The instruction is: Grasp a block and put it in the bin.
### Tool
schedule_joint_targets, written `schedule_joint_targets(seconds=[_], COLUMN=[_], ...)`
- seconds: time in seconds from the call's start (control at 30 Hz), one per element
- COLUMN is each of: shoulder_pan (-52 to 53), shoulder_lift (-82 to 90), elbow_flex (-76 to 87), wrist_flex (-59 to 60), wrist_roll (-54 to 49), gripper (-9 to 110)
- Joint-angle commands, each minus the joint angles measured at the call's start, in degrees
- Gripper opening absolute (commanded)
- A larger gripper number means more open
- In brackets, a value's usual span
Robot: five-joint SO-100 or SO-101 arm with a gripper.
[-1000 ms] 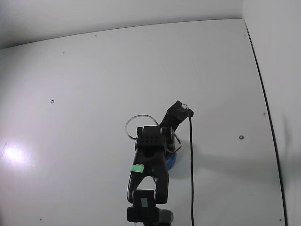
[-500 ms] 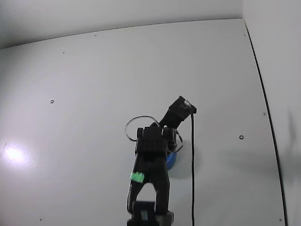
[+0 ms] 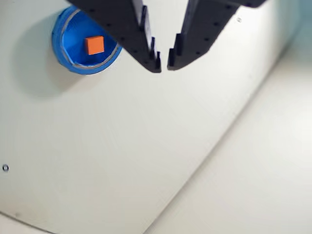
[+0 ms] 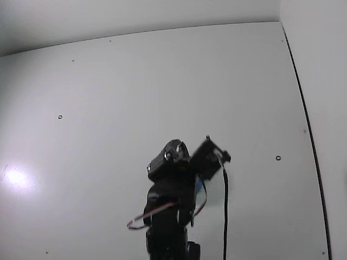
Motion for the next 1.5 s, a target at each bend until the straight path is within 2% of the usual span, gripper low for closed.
schedule_joint_targets(seconds=[0.0,0.13,0.3,0.5,0.67,0.97,1.17,1.47], shoulder_pan=[-0.18,-0.26,-0.53,-1.14,-1.41,-6.24,-6.33,-5.63], shoulder_lift=[18.11,13.27,11.07,11.07,11.07,11.07,11.07,11.07], elbow_flex=[5.62,10.46,21.36,38.06,45.62,46.41,46.32,46.32], wrist_flex=[0.0,0.0,0.09,0.09,0.09,2.02,8.09,8.53], wrist_roll=[13.62,22.85,29.18,30.67,30.59,30.76,30.76,31.46], gripper=[1,1,1,0,0,0,0,0])
